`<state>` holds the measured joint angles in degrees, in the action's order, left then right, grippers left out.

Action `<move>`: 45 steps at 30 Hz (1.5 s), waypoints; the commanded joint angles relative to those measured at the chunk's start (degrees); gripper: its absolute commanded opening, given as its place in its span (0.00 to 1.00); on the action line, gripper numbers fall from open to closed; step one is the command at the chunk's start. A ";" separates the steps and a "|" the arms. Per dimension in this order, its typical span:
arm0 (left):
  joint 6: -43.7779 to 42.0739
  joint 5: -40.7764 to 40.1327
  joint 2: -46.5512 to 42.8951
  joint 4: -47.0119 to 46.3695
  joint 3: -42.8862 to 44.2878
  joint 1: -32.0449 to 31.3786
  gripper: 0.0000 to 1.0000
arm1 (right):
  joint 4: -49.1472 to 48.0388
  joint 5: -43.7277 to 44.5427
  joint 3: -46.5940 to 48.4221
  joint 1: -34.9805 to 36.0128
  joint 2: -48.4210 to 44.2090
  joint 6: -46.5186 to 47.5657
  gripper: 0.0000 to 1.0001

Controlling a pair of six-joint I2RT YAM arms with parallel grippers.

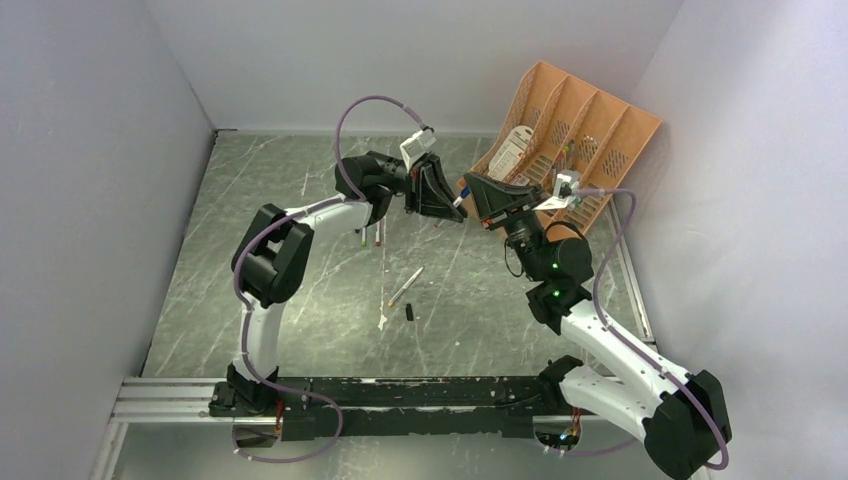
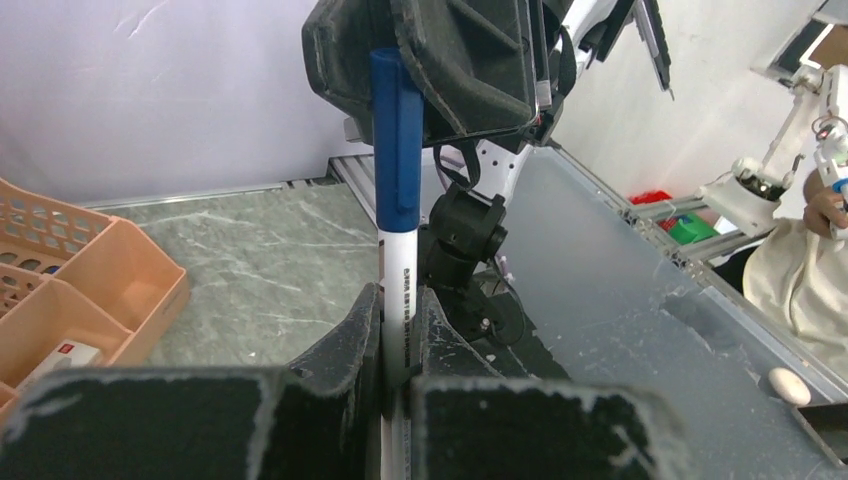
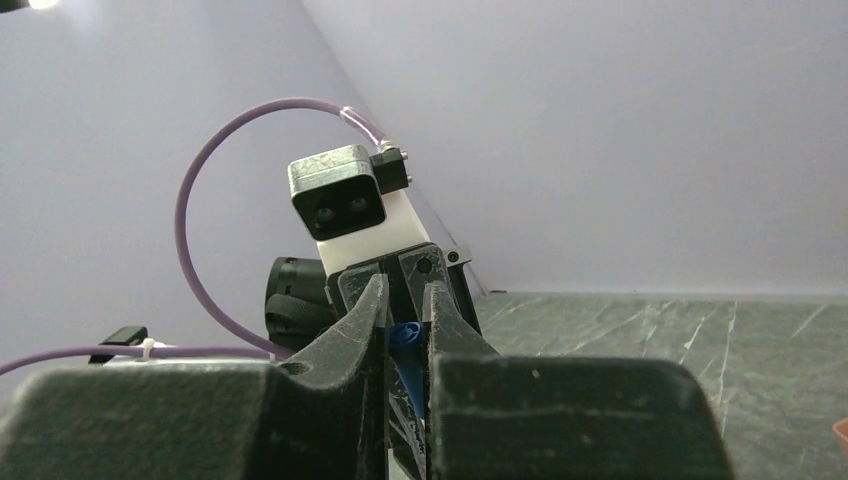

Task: Insert the pens into the pen caps

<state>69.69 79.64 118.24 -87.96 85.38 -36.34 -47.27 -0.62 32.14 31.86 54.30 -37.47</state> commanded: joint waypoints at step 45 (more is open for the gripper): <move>-46.84 -96.32 -5.60 82.25 -17.76 0.58 0.07 | 41.76 8.51 -3.63 0.16 -11.92 -5.83 0.45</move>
<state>21.91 -9.80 110.59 -10.87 65.30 -36.05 -5.13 9.10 28.64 32.21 42.28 -43.29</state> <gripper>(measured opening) 0.143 0.454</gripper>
